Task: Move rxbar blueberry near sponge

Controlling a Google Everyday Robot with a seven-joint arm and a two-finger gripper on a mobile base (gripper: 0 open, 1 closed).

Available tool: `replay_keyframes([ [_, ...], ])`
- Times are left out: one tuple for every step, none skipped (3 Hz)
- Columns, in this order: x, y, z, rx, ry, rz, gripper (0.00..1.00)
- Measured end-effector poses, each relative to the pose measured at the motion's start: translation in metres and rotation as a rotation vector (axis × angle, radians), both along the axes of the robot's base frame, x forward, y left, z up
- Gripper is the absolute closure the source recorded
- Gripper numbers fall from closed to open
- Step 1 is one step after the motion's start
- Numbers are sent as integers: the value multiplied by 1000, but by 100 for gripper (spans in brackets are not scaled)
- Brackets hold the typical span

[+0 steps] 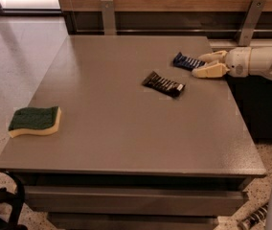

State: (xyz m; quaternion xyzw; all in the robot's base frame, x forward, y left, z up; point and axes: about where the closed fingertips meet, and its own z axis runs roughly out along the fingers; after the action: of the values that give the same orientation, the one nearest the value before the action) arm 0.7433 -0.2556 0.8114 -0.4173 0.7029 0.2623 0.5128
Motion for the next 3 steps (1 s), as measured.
replay_keyframes([
  [0, 0, 1, 0, 0, 0, 100],
  [0, 0, 1, 0, 0, 0, 100],
  [0, 2, 9, -21, -2, 16, 100],
])
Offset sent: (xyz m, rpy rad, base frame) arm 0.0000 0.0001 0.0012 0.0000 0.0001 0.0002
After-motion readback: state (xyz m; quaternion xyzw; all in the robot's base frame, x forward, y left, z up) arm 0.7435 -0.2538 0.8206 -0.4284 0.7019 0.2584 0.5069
